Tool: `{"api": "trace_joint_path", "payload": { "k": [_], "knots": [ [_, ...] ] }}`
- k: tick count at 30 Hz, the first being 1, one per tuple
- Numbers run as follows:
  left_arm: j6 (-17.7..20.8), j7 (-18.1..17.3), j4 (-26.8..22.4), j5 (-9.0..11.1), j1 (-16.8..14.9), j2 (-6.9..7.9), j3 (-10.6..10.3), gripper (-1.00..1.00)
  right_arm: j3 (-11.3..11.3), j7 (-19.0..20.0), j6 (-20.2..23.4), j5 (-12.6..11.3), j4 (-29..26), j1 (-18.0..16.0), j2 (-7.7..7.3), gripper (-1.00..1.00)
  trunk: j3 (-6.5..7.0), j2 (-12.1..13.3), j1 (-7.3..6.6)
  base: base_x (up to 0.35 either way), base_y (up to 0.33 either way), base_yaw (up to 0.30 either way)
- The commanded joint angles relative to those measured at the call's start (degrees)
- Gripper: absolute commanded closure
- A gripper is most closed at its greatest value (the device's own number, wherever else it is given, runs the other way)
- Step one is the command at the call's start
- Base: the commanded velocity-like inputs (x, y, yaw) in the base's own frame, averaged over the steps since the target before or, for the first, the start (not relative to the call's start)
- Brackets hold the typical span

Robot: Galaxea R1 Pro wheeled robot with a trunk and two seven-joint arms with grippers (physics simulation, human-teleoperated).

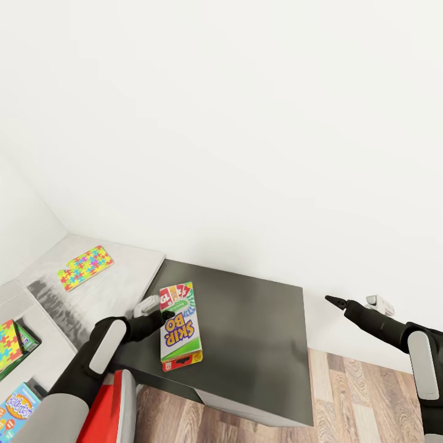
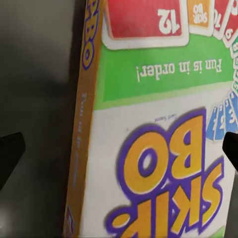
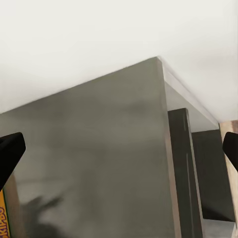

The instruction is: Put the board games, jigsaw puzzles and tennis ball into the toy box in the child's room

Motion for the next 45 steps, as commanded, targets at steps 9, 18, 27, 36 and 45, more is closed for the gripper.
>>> {"api": "trace_joint_path", "payload": {
  "k": [9,18,27,36,45],
  "knots": [
    [0.09,0.55,0.77,0.61,-0.03,0.04,-0.1,-1.0,-0.1,0.58,0.26,0.48,-0.02,-0.06,0.01,-1.0,-0.1,-0.11,0.03,0.0,0.0,0.0],
    [0.07,0.55,0.94,0.63,-0.03,0.04,-0.1,-1.0,-0.1,0.58,0.27,0.48,-0.02,-0.05,0.01,-1.0,-0.1,-0.11,0.03,0.0,0.0,-0.029],
    [0.07,0.55,0.98,0.62,-0.03,0.04,-0.1,-1.0,-0.1,0.6,0.27,0.48,-0.02,-0.06,0.01,-1.0,-0.1,-0.11,0.03,0.0,0.0,-0.175],
    [0.07,0.55,1.0,0.63,-0.03,0.04,-0.1,-1.0,-0.1,0.59,0.3,0.48,-0.02,-0.07,0.01,-1.0,-0.1,-0.11,0.03,0.0,0.0,-0.252],
    [0.07,0.55,1.01,0.63,-0.03,0.04,-0.1,-1.0,-0.1,0.61,0.29,0.48,-0.02,-0.06,0.01,-1.0,-0.1,-0.11,0.03,0.0,0.0,-0.201]
  ]
}}
